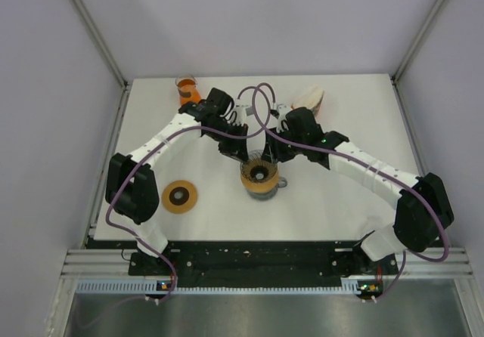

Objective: Place the coffee filter in the dripper

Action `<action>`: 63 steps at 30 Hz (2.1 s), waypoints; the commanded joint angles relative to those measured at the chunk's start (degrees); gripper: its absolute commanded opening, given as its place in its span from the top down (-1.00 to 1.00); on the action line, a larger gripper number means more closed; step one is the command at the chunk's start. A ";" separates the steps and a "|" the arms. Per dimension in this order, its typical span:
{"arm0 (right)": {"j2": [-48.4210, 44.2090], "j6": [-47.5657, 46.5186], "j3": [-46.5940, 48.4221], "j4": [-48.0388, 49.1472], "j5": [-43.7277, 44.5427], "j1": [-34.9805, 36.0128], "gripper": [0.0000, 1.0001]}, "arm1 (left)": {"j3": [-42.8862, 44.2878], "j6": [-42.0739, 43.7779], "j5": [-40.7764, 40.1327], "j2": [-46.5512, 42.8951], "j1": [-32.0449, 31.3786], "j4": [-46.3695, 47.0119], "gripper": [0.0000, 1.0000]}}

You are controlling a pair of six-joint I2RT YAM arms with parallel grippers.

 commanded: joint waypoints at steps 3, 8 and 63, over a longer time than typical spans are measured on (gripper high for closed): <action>-1.54 -2.09 1.74 -0.84 1.51 -0.14 0.20 | 0.01 4.03 -3.89 -1.61 -0.51 -1.25 0.68; -2.07 -2.09 1.29 -1.02 1.85 -0.14 0.25 | 1.59 4.21 -3.10 -0.03 -0.51 -1.34 0.55; 19.19 0.72 38.56 -10.95 19.53 -22.03 0.17 | 5.19 12.38 -2.66 -7.76 18.65 -4.68 -0.33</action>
